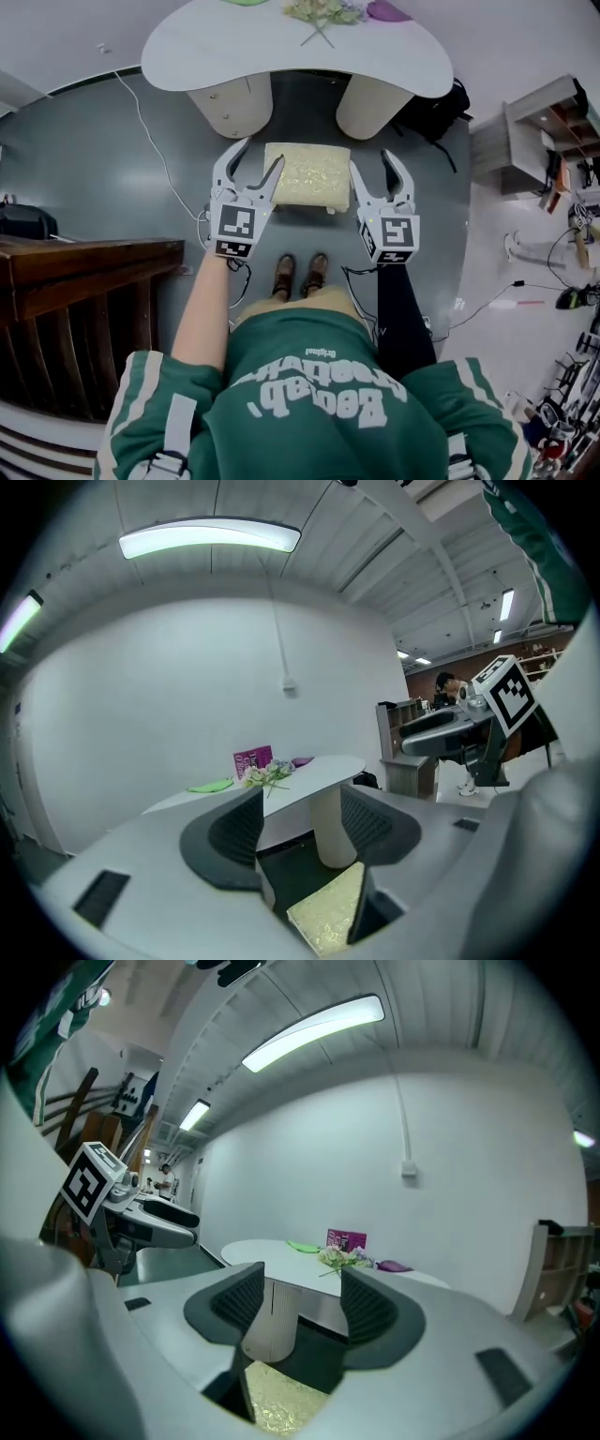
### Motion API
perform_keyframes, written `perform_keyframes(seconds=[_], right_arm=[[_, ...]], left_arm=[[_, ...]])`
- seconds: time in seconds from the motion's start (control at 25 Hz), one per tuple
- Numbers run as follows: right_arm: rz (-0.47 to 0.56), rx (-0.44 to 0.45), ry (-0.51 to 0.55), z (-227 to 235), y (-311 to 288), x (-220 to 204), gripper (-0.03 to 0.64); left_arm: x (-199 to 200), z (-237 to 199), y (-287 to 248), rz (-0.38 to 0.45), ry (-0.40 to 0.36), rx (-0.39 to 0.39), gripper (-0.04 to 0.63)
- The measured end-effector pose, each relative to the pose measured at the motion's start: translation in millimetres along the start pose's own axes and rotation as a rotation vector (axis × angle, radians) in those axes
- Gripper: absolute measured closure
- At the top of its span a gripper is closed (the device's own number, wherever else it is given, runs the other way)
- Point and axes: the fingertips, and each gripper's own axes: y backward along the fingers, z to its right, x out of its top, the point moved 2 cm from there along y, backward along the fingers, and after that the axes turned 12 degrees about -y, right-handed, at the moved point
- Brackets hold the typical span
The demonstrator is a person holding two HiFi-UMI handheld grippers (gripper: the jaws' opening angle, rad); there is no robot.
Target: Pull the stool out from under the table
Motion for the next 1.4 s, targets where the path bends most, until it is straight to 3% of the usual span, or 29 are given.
perform_keyframes(seconds=[0.32,0.64,0.68,0.72,0.76,1.4], right_arm=[[0.078,0.006,0.028,-12,11,47,0.37],[0.113,0.003,0.05,-19,16,70,0.375],[0.111,0.003,0.058,-19,16,70,0.417],[0.108,0.008,0.071,-20,17,71,0.561],[0.105,0.016,0.084,-21,17,70,0.609],[0.105,0.022,0.084,-26,13,71,0.611]], left_arm=[[55,-15,4,0.105,-0.029,0.001,0.319],[80,-23,7,0.156,-0.035,0.011,0.321],[82,-26,8,0.168,-0.038,0.026,0.337],[84,-29,9,0.184,-0.04,0.045,0.549],[86,-32,9,0.2,-0.038,0.057,0.581],[83,-40,9,0.208,-0.039,0.064,0.581]])
